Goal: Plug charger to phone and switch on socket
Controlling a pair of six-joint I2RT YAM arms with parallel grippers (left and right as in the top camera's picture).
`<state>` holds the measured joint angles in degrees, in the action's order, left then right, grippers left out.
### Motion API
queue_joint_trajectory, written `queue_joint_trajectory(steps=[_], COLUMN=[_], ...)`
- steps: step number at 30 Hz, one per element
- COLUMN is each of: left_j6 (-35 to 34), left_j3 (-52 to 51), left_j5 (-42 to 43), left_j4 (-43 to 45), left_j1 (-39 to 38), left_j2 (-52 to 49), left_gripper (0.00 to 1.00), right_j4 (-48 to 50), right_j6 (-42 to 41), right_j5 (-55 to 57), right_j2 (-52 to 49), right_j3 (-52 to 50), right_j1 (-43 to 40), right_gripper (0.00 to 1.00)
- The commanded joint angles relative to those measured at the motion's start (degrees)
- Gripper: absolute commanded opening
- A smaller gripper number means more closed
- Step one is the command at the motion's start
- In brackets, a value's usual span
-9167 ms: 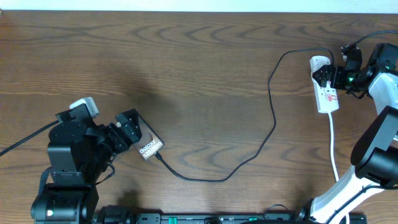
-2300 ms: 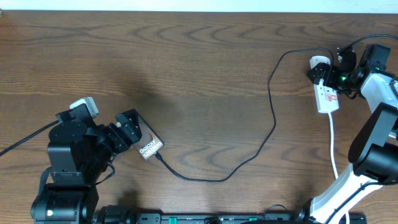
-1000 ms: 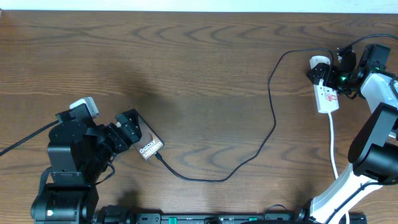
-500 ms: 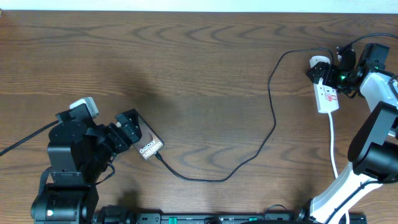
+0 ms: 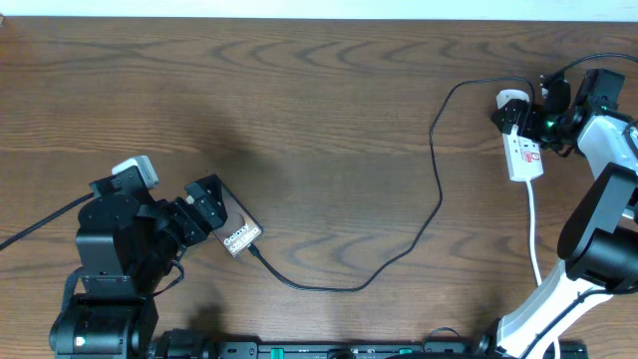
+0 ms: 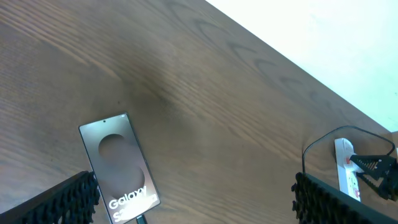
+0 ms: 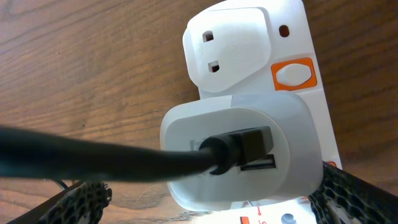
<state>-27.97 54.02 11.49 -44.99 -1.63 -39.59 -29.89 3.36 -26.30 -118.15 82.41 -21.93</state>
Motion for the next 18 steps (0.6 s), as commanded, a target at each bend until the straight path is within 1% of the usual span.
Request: queue_joint_trajectory(steps=[1, 12, 18], left_j6=[1.4, 1.4, 1.4], left_j3=[1.1, 1.1, 1.1], left_j5=[-0.2, -0.2, -0.2], left_j4=[0.0, 0.0, 0.0], left_j1=[-0.1, -0.1, -0.1], left_j2=[0.0, 0.0, 0.0], left_gripper=[0.98, 0.98, 0.98], right_j4=[-2.2, -2.0, -1.7], right_j6=[-2.1, -2.0, -2.1], right_j5=[-7.1, -7.3, -7.3], right_j2=[-3.2, -3.2, -3.2], right_j3=[-2.0, -3.1, -3.3], right_j1=[2.6, 2.7, 4.1], right_gripper=[0.99, 0.99, 0.99])
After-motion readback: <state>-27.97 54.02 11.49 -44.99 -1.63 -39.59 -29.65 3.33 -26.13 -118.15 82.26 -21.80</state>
